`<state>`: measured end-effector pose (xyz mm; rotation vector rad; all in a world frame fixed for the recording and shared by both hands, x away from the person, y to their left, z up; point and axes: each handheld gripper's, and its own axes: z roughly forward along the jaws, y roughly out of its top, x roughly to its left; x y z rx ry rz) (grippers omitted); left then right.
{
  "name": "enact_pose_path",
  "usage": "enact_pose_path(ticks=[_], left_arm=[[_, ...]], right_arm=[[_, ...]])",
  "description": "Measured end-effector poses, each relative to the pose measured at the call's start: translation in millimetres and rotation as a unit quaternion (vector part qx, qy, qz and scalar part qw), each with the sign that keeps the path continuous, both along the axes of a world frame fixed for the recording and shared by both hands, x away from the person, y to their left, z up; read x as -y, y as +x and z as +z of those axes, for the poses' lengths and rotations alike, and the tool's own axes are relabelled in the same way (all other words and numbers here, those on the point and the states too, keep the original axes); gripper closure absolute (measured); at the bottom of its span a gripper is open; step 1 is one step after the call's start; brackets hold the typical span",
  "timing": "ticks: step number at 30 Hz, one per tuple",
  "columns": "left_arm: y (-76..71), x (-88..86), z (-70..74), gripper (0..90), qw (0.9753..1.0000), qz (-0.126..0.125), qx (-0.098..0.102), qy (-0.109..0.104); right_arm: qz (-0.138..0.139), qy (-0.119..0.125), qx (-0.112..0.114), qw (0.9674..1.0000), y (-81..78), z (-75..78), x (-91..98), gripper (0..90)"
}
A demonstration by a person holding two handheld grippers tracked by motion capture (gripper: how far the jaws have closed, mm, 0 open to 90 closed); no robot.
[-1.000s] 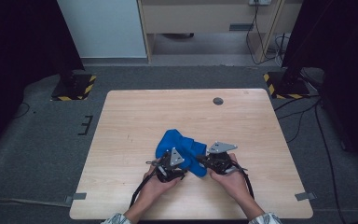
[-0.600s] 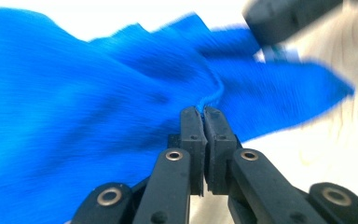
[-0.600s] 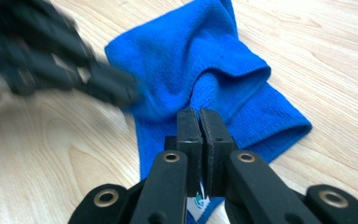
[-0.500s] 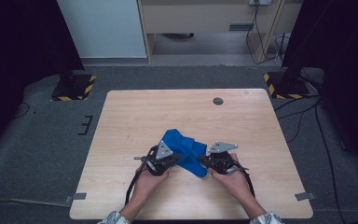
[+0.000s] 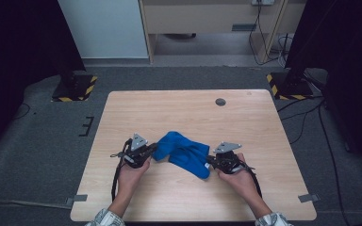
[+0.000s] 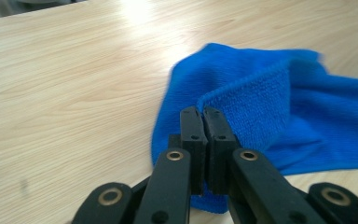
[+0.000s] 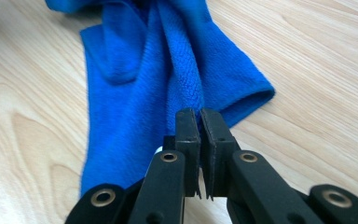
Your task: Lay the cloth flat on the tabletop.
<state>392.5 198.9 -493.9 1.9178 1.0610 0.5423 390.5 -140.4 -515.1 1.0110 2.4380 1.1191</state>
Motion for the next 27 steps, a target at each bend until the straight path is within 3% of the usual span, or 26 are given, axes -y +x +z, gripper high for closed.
enact_pose_path(ticks=[10, 17, 21, 23, 27], left_arm=[[3.3, -13.6, 0.9, 88.0, 0.9998, 0.022, 0.004, -0.001], [4.9, -16.2, -0.9, 88.0, 0.9997, 0.024, -0.001, 0.003], [5.6, -17.5, -2.1, 87.9, 0.9996, 0.028, -0.003, 0.005], [5.9, -19.6, -2.0, 87.9, 0.9995, 0.032, -0.003, 0.004], [6.7, -23.4, -3.2, 87.9, 0.9992, 0.038, -0.006, 0.003]], right_arm=[[-0.031, -0.025, 0.013, 0.9991, 8.3, 2.3, 16.2, 86.7], [-0.049, -0.036, 0.016, 0.9980, 13.4, 0.4, 22.8, 84.6], [-0.057, -0.022, 0.015, 0.9980, 12.9, 2.0, 24.2, 76.4], [-0.063, -0.004, 0.013, 0.9979, 12.4, 5.7, 27.1, 69.5], [-0.079, 0.038, 0.013, 0.9961, 12.5, 11.2, 34.8, 64.0]])
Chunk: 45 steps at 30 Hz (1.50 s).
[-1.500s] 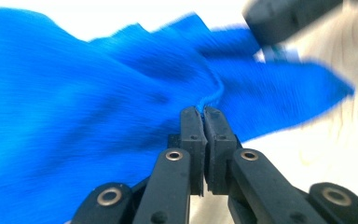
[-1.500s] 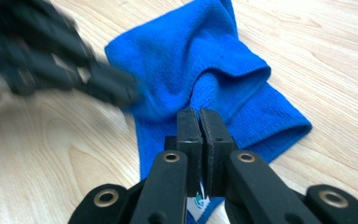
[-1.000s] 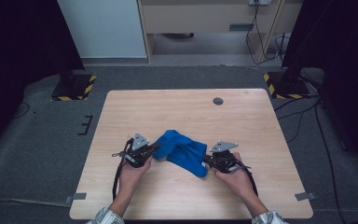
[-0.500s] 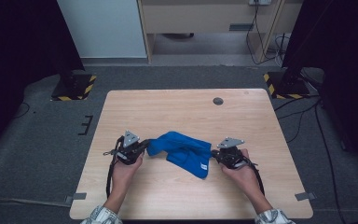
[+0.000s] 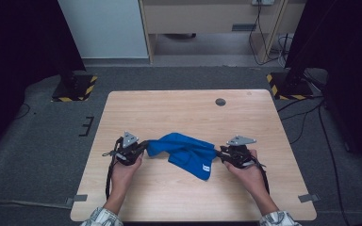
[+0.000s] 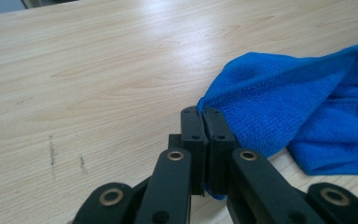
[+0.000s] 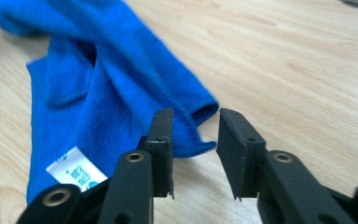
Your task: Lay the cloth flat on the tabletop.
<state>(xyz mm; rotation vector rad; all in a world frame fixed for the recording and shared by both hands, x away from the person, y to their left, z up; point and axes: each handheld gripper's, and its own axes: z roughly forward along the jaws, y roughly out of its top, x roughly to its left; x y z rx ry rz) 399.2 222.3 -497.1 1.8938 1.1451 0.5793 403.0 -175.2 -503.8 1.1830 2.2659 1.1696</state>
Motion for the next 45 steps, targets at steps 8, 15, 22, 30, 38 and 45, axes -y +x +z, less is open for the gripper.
enact_pose_path(ticks=[8, 15, 22, 30, 38, 45], left_arm=[[1.1, -0.7, -1.3, 87.9, 1.0000, 0.002, -0.002, 0.002], [1.8, -3.7, -1.6, 87.9, 1.0000, 0.008, -0.003, 0.002], [3.4, -10.2, -2.3, 87.9, 0.9998, 0.020, -0.006, -0.004], [5.3, -16.9, -3.8, 87.9, 0.9995, 0.030, -0.012, -0.008], [6.0, -19.9, -4.2, 87.9, 0.9992, 0.037, -0.014, -0.011], [6.4, -18.0, -5.7, 87.9, 0.9993, 0.032, -0.016, -0.007]], right_arm=[[-0.009, 0.031, 0.000, 0.9995, 1.6, -0.4, 0.8, 49.7], [0.007, 0.043, -0.011, 0.9990, -3.5, -4.7, -14.3, 41.8], [0.024, 0.003, -0.013, 0.9996, -7.7, -10.9, -27.7, 45.8], [0.009, -0.010, -0.012, 0.9998, -4.9, -14.4, -23.4, 53.5], [0.031, 0.014, -0.005, 0.9994, -7.4, -11.3, -24.9, 74.5], [0.041, 0.031, 0.011, 0.9986, -7.9, -3.0, -21.2, 88.5]])
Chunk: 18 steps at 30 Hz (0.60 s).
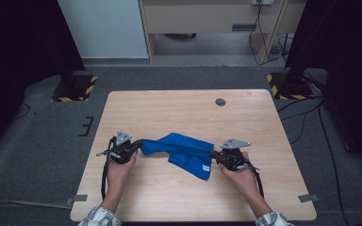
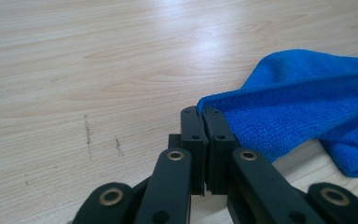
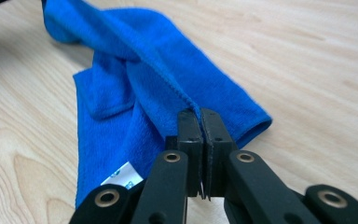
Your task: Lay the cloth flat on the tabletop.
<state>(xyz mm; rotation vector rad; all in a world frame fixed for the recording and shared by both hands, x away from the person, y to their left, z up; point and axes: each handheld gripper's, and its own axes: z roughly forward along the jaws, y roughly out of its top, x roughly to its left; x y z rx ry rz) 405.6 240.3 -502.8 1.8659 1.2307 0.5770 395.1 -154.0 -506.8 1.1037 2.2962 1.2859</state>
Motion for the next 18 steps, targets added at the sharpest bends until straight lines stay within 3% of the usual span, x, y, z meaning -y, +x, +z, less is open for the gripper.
enact_pose_path(ticks=[7, 14, 18], left_arm=[[0.1, 14.3, -3.0, 87.7, 0.9996, -0.021, 0.000, 0.018], [-0.9, 28.7, 0.6, 87.7, 0.9991, -0.041, 0.003, 0.009], [-1.3, 32.4, 7.2, 87.6, 0.9987, -0.051, 0.006, -0.003]], right_arm=[[-0.020, 0.013, 0.006, 0.9997, -0.8, 13.3, 15.0, 88.6], [-0.035, 0.022, 0.022, 0.9989, -6.6, 31.5, 31.6, 88.8], [-0.046, 0.027, 0.024, 0.9983, -5.3, 33.9, 39.4, 88.7]])
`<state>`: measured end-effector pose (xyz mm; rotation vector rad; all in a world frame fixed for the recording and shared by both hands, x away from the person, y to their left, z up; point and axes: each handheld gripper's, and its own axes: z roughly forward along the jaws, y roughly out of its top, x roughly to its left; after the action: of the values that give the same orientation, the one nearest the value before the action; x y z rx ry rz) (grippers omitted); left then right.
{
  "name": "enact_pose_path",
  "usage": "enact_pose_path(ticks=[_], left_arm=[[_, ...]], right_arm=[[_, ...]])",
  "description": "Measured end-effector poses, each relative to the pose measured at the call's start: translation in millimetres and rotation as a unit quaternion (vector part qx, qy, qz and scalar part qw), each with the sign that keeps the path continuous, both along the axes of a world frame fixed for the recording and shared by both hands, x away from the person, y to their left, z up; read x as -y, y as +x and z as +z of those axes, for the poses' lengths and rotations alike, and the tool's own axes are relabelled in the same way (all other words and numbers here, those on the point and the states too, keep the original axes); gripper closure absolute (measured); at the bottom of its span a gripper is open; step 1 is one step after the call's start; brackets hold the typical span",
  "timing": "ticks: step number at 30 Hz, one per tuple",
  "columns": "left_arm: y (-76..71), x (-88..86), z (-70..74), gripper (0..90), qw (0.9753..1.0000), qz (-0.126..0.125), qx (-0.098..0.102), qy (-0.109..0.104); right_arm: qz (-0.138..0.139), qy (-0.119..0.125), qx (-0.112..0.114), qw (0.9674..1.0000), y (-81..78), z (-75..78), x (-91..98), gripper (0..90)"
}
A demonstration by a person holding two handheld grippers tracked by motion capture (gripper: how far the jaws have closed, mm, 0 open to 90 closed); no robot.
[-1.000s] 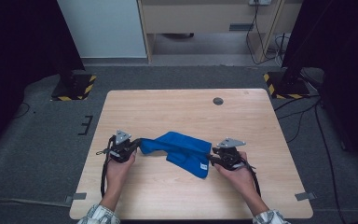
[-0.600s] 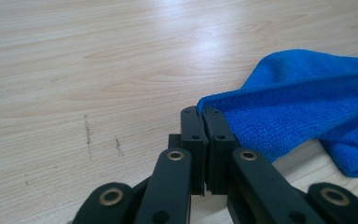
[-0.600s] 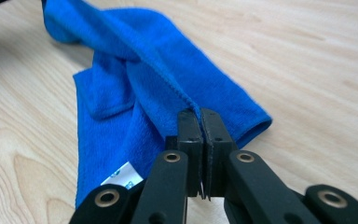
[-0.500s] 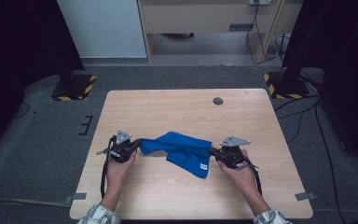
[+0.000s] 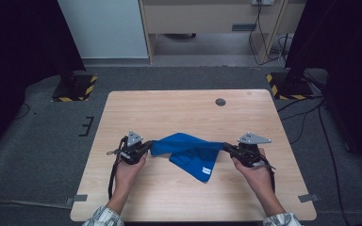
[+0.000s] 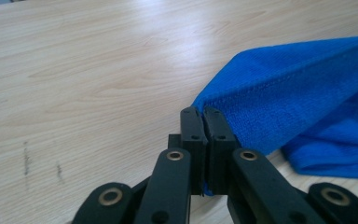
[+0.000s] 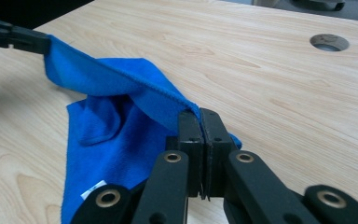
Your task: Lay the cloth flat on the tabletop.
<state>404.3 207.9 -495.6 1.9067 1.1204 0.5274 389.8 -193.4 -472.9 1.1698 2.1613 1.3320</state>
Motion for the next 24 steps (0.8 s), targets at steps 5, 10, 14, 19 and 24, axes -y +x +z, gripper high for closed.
enact_pose_path(ticks=[5, 10, 14, 19, 24], left_arm=[[0.9, 2.9, 6.8, 87.5, 1.0000, -0.006, 0.002, -0.007], [6.5, 5.2, 13.3, 87.5, 0.9999, -0.007, 0.010, -0.006], [12.7, 8.2, 17.1, 87.5, 0.9998, -0.006, 0.017, -0.008], [19.0, 6.5, 20.7, 87.5, 0.9996, -0.016, 0.021, -0.011], [20.0, 5.4, 19.6, 87.5, 0.9994, -0.015, 0.021, -0.024]], right_arm=[[-0.011, -0.005, -0.001, 0.9999, 11.5, -7.8, 4.8, 88.6], [-0.018, -0.008, -0.003, 0.9998, 24.8, -11.2, 7.6, 88.6], [-0.019, -0.008, 0.003, 0.9998, 30.4, -6.9, 5.6, 88.6], [-0.022, -0.005, 0.003, 0.9997, 38.1, -6.0, 3.0, 88.7], [-0.017, 0.005, 0.004, 0.9998, 48.1, -5.6, -2.0, 88.8]])
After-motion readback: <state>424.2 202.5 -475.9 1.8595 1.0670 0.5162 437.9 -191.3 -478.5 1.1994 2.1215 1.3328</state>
